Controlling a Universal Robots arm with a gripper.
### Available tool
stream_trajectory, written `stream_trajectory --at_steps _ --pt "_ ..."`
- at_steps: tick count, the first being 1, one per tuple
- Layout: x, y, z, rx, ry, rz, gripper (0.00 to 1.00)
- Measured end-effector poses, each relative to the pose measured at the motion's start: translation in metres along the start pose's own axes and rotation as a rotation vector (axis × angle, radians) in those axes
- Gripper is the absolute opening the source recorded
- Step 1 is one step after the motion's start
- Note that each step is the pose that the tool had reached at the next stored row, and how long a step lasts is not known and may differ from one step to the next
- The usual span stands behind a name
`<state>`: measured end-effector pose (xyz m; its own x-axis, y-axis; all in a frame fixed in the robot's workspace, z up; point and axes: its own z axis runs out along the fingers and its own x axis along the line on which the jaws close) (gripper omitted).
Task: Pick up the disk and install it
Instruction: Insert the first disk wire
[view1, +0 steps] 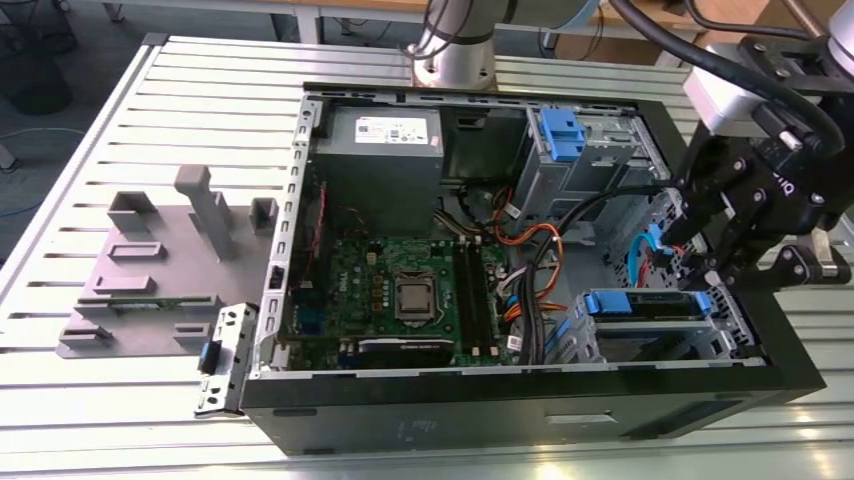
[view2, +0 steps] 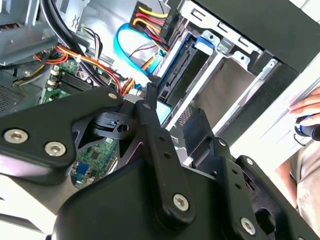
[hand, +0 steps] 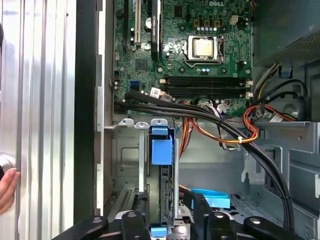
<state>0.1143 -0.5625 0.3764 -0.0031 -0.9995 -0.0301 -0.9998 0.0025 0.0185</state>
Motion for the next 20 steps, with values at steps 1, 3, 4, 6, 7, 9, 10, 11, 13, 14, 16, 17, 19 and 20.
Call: stream_trajectory --at_steps 1,3,4,6,7,9,10,11,13,14,16,17,19,20 --pt "-0.0014 -0.0004 0.0001 0.0 0.0 0.0 0.48" --pt "-0.0046 -0.0009 0.0005 0.0 0.0 0.0 0.48" --pt "-0.006 -0.0009 0.0011 0.0 0.0 0.0 0.48" --pt "-0.0086 -0.0011 0.0028 0.0 -0.0001 0.0 0.48" --pt "-0.0097 -0.0012 0.0038 0.0 0.0 0.0 0.48" --pt "-0.0112 -0.0013 0.0058 0.0 0.0002 0.0 0.48" --pt "-0.0117 -0.0015 0.0069 0.0 0.0004 0.0 0.48" --pt "-0.012 -0.0017 0.008 0.0 0.0003 0.0 0.48" --pt "-0.0128 -0.0023 0.0099 0.0 0.001 0.0 0.48" --pt "-0.013 -0.0028 0.0106 0.0 0.0015 0.0 0.48" --pt "-0.013 -0.004 0.0117 0.0 0.0026 0.0 0.48" --pt "-0.013 -0.0047 0.0122 0.0 0.003 0.0 0.48" --pt "-0.0129 -0.0062 0.0131 0.0 0.0037 0.0 0.48" --pt "-0.0129 -0.007 0.0133 0.0 0.0042 0.0 0.48"
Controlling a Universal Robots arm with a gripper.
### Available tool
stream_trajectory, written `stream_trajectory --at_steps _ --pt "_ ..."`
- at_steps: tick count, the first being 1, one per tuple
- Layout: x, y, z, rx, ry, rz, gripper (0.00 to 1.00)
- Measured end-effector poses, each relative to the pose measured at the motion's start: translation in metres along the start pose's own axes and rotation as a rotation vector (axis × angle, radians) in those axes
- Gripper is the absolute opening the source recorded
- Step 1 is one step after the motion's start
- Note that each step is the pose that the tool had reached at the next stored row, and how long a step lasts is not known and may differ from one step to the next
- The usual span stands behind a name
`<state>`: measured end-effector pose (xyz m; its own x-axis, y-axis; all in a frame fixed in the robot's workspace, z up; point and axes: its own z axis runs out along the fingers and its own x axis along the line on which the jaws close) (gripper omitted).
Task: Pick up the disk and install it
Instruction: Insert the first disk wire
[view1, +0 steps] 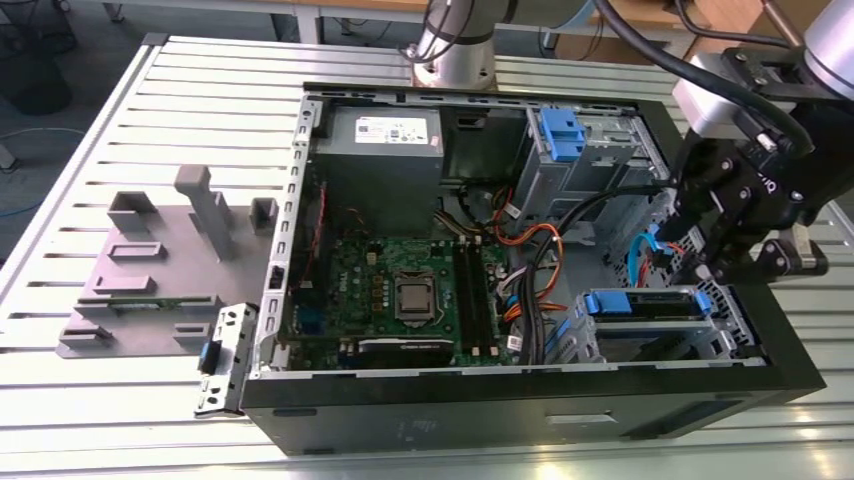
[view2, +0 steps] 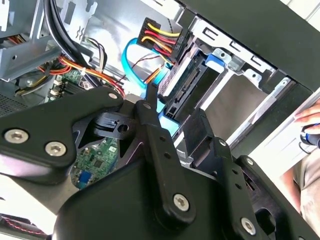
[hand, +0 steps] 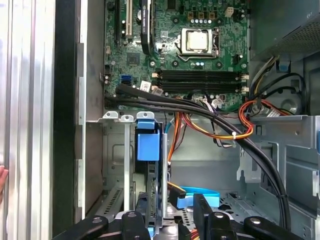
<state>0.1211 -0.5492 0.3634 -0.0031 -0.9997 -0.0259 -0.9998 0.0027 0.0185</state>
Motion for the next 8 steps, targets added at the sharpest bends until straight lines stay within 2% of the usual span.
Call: stream_trajectory --at_steps 8 --pt "0.0001 -0.0009 0.0039 0.0 0.0034 0.0 0.48"
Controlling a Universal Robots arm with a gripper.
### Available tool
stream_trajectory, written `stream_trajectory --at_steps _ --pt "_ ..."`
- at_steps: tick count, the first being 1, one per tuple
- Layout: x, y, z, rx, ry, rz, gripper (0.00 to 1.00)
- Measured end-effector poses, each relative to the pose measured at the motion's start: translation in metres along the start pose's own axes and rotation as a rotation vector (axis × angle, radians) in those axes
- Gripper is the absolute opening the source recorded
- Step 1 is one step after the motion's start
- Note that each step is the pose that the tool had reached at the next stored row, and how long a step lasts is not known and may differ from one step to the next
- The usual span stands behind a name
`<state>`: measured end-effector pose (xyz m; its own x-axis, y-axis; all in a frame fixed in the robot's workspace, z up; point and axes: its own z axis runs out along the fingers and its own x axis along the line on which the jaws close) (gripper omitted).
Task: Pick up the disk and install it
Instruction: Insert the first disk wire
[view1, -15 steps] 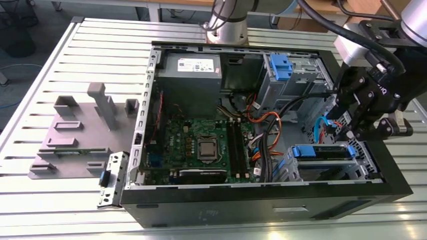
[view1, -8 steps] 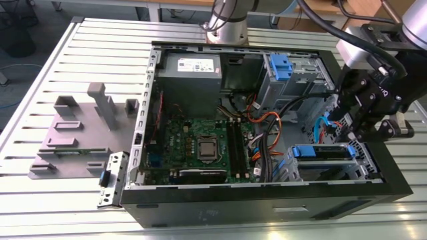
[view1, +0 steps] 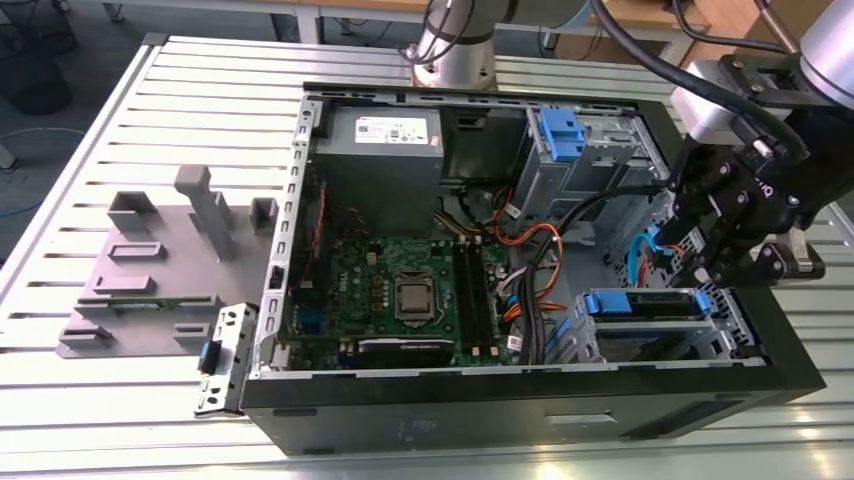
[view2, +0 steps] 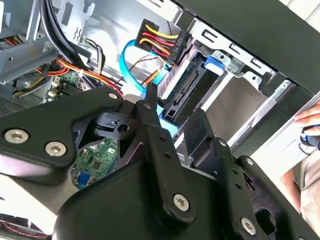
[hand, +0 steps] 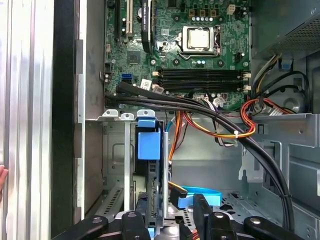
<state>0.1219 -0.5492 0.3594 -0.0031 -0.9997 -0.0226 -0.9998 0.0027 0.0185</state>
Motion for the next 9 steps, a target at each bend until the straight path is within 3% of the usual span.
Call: stream_trajectory --at_steps 3,9 --pt "0.0 0.0002 0.0002 0.0 -0.0001 0.0 0.48" --pt "0.0 0.0064 0.0005 0.0007 0.0036 0.0 0.48"
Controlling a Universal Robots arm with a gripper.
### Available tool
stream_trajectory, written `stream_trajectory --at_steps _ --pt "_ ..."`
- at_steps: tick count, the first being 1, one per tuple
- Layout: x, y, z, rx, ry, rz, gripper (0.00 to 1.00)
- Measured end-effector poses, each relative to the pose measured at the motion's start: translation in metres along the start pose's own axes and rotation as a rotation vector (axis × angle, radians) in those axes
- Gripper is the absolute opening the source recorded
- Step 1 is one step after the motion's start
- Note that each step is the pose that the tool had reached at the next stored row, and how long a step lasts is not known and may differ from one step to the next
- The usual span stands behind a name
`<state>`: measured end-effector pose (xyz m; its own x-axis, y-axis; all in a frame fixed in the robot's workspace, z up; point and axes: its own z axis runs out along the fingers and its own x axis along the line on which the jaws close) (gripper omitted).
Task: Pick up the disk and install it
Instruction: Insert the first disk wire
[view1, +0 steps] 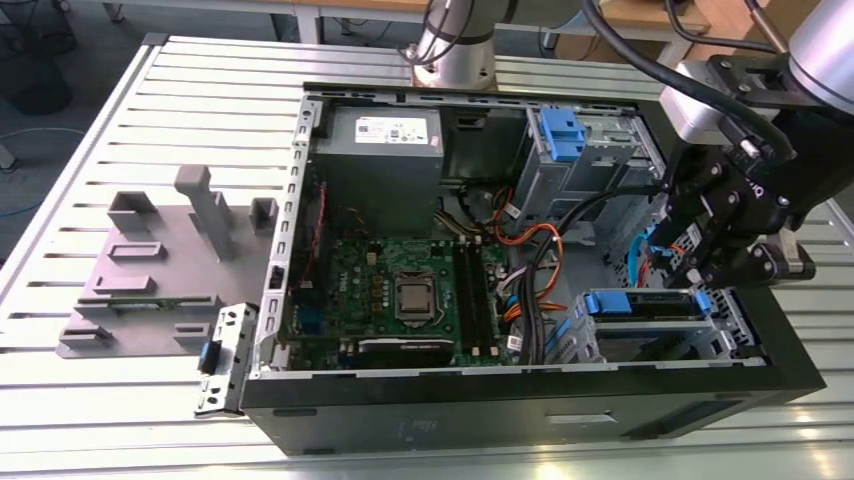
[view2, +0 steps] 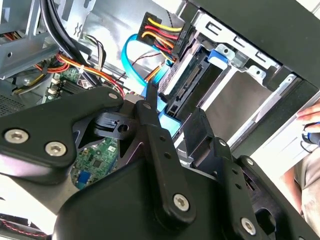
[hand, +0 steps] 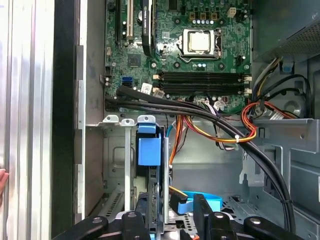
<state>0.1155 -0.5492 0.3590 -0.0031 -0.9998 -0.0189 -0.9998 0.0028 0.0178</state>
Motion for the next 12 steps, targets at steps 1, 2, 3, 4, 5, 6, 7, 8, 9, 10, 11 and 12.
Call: stream_trajectory --at_steps 1,2,3,4,5,6,7,8,9,10,11,12 --pt "0.0 0.0001 0.0002 0.0 0.0012 0.0 0.48" --pt "0.0 0.0 0.0004 0.0 0.0022 0.0 0.48" --pt "0.0 0.0001 0.0004 0.0 0.0031 0.0 0.48" --pt "0.0 0.0001 0.0003 0.0 0.0036 0.0 0.48" --pt "0.0 0.0001 0.0003 0.0 0.0036 0.0 0.48" --pt "0.0 -0.0001 0.0003 0.0 0.0036 0.0 0.48" --pt "-0.0001 -0.0007 0.0003 0.0 0.0037 0.0 0.48" --pt "0.0 -0.0016 0.0003 0.0 0.0036 0.0 0.48" --pt "0.0 -0.0026 0.0004 0.0 0.0035 0.0 0.48" --pt "0.0 -0.0035 0.0004 0.0 0.0035 0.0 0.48" --pt "-0.0001 -0.0043 0.0004 0.0 0.0035 0.0 0.48" --pt "-0.0001 -0.0044 0.0004 0.0 0.0034 0.0 0.48"
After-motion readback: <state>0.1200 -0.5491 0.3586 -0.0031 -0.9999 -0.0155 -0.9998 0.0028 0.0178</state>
